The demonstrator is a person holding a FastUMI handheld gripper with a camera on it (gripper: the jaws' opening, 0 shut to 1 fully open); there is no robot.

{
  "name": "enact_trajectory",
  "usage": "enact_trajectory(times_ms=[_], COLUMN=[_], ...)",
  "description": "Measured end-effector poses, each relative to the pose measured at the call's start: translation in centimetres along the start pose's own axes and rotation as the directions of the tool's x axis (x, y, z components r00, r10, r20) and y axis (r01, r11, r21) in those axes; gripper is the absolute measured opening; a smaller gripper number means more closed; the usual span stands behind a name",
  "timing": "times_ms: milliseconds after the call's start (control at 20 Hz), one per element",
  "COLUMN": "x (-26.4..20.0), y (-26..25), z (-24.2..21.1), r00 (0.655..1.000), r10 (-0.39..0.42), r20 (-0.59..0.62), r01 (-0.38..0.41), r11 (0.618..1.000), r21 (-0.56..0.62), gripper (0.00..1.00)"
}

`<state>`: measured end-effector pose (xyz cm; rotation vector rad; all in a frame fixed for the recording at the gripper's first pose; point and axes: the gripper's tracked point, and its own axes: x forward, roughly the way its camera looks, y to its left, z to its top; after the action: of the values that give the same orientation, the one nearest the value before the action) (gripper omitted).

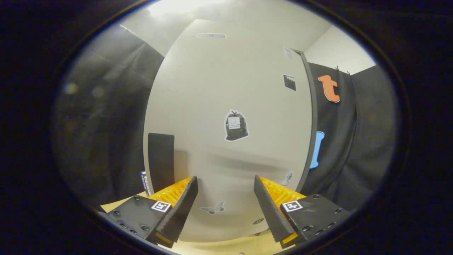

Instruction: Open the shoe cabinet door, grab the shoes and put them into the shoe cabinet, then close the shoe cabinet door.

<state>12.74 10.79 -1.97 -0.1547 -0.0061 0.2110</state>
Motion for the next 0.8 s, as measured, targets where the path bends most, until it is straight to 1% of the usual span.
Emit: enact_trajectory(times_ms=[50, 150, 300, 550, 800], x=[0.9, 1.8, 2.9, 3.6, 4.1], y=[0.2, -0.1, 0.1, 0.2, 0.4], z=[-0.2, -0.3, -0.7, -0.9, -1.1], r00=[1.000, 0.999, 1.000, 0.999, 0.998], r10=[-0.019, -0.032, -0.024, -0.043, -0.065], r20=[0.001, -0.001, -0.012, -0.008, -0.011], r01=[0.019, 0.032, 0.024, 0.043, 0.065], r11=[1.000, 0.998, 0.997, 0.998, 0.996], r21=[0.006, 0.046, 0.079, 0.040, 0.067], gripper=[0.96, 0.94, 0.92, 0.92, 0.92])
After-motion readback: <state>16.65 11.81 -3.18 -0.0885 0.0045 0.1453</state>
